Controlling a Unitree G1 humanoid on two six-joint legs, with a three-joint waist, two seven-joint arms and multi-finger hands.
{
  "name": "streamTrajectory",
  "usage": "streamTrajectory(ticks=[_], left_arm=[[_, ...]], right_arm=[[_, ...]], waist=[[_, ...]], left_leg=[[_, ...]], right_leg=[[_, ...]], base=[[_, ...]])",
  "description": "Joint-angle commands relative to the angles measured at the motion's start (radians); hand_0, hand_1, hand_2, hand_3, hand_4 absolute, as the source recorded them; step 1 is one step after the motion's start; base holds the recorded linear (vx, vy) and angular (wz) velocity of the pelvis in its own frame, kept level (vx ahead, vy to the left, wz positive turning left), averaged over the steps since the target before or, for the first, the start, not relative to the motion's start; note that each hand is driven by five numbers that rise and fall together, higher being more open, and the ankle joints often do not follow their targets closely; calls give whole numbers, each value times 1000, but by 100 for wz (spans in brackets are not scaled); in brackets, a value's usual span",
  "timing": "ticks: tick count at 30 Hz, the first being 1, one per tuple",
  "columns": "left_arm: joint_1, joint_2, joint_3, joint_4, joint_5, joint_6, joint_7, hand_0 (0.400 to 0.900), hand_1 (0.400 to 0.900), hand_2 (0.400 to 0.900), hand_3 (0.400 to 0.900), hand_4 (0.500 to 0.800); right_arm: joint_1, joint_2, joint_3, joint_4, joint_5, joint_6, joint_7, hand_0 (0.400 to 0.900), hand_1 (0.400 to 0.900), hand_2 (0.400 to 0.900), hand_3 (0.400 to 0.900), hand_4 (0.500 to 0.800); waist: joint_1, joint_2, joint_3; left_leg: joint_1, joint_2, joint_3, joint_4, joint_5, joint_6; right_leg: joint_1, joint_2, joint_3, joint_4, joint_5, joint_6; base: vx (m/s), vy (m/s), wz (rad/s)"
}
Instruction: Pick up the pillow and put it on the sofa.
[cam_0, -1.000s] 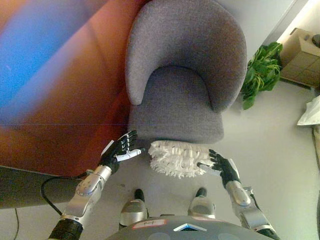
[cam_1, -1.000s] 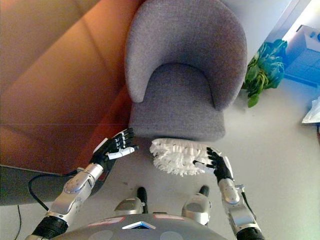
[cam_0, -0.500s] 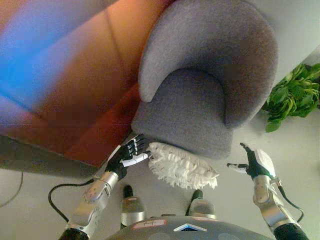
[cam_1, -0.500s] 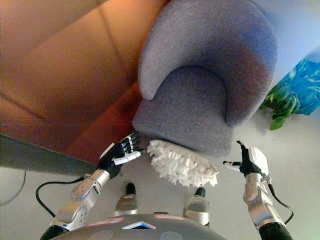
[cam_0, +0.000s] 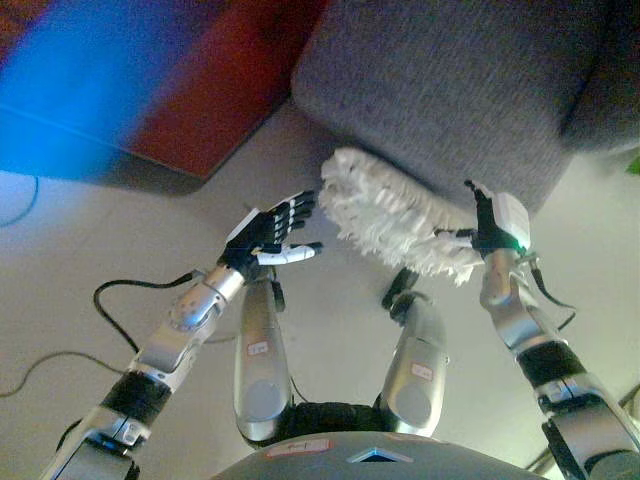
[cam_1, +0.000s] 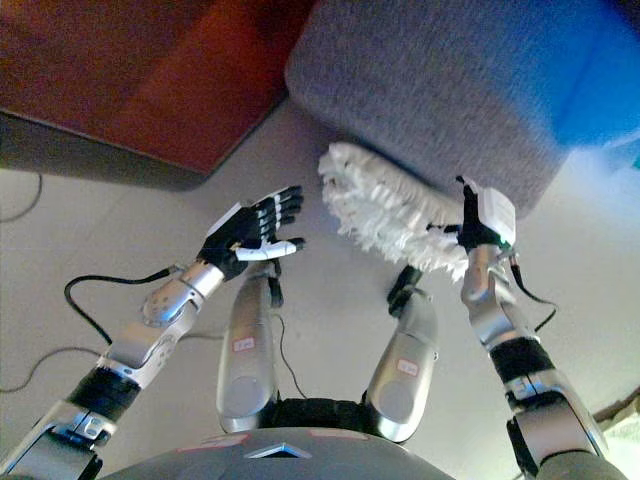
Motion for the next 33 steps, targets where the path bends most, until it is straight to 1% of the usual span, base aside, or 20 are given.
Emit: streamTrajectory(ticks=[1, 2, 7, 8, 10, 13, 16, 17, 19, 20, 21, 24, 27, 30, 33], left_arm=[[-42, -25, 20, -109, -39, -158, 48, 900, 900, 900, 900, 800], [-56, -32, 16, -110, -43, -164, 59, 900, 900, 900, 900, 800], [-78, -64, 22, -119, -104, -186, 64, 900, 900, 900, 900, 800], [-75, -69, 21, -124, -109, -184, 66, 900, 900, 900, 900, 800], [-79, -78, 17, -127, -115, -191, 67, 900, 900, 900, 900, 800], [-98, -95, 5, -112, -136, -210, 64, 900, 900, 900, 900, 800], [-126, -116, -13, -101, -153, -224, 58, 900, 900, 900, 900, 800], [-134, -121, -18, -98, -155, -229, 56, 900, 900, 900, 900, 800], [-158, -136, -35, -92, -167, -232, 53, 900, 900, 900, 900, 800], [-162, -139, -38, -90, -171, -232, 48, 900, 900, 900, 900, 800], [-168, -142, -42, -88, -175, -230, 41, 900, 900, 900, 900, 800], [-177, -153, -60, -91, -177, -220, 30, 900, 900, 900, 900, 800], [-174, -155, -62, -99, -175, -205, 32, 900, 900, 900, 900, 800], [-168, -157, -60, -100, -177, -198, 34, 900, 900, 900, 900, 800], [-158, -162, -56, -108, -194, -183, 61, 900, 900, 900, 900, 800]], right_arm=[[-93, -85, -4, -3, 28, 8, -56, 900, 900, 900, 900, 800], [-123, -87, 3, 7, 31, 14, -58, 900, 900, 900, 900, 800], [-225, -98, 18, 48, 15, 33, -41, 900, 900, 900, 900, 800], [-235, -96, 23, 61, 16, 35, -43, 900, 900, 900, 900, 800], [-271, -94, 30, 91, 23, 29, -60, 900, 900, 900, 900, 800], [-356, -92, 51, 180, 48, 34, -107, 900, 900, 900, 900, 800], [-451, -78, 83, 289, 47, 60, -155, 900, 900, 900, 900, 800], [-477, -72, 91, 322, 52, 66, -152, 900, 900, 900, 900, 800], [-546, -58, 121, 405, 98, 106, -124, 900, 900, 900, 900, 800], [-560, -54, 124, 428, 111, 107, -119, 853, 853, 853, 853, 772], [-577, -49, 126, 457, 126, 110, -115, 400, 400, 400, 400, 500], [-625, -33, 128, 527, 159, 102, -104, 400, 400, 400, 400, 500], [-635, -26, 125, 523, 188, 107, -116, 400, 400, 400, 400, 500], [-629, -28, 120, 502, 165, 111, -149, 400, 400, 400, 400, 500], [-620, -26, 112, 485, 156, 106, -193, 400, 400, 400, 400, 500]], waist=[[2, 48, -1], [2, 57, -1], [5, 87, -1], [11, 93, -1], [18, 102, -1], [32, 114, -1], [47, 131, -1], [51, 135, -1], [66, 150, -1], [69, 153, -1], [74, 157, -1], [89, 167, -1], [95, 163, -1], [97, 153, -1], [98, 148, -1]], left_leg=[[-28, 45, -58, 120, -175, 18], [-74, 43, -57, 146, -177, 19], [-251, 43, -67, 257, -196, 24], [-264, 49, -71, 287, -231, 19], [-327, 47, -81, 327, -237, 25], [-412, 37, -97, 389, -244, 29], [-486, 25, -105, 447, -254, 35], [-505, 20, -107, 462, -257, 36], [-549, 12, -111, 493, -261, 40], [-558, 9, -111, 499, -262, 41], [-569, 6, -112, 505, -262, 42], [-597, -2, -116, 518, -260, 43], [-609, 0, -121, 520, -255, 40], [-614, 6, -126, 519, -246, 37], [-602, 13, -123, 504, -241, 33]], right_leg=[[-144, -45, 97, -40, 117, 40], [-184, -42, 107, -16, 110, 37], [-349, -41, 158, 86, 90, 21], [-367, -44, 168, 126, 57, 30], [-427, -47, 186, 165, 52, 27], [-509, -49, 210, 228, 44, 23], [-580, -51, 232, 292, 31, 21], [-597, -52, 238, 308, 28, 22], [-637, -62, 252, 344, 19, 22], [-645, -66, 255, 351, 18, 22], [-654, -69, 259, 358, 16, 23], [-677, -80, 265, 377, 13, 24], [-683, -85, 263, 381, 15, 26], [-685, -87, 258, 379, 23, 31], [-673, -88, 248, 367, 30, 34]], base=[[-170, 156, -7], [-167, 170, -7], [-82, 169, -5], [10, 111, 0], [-16, 93, 4], [-40, 110, 5], [-26, 91, 11], [-20, 60, 13], [-19, 61, 18], [-12, 47, 20], [-4, 33, 20], [-1, 26, 15], [1, -1, 4], [0, 0, 0], [-10, -1, 0]])
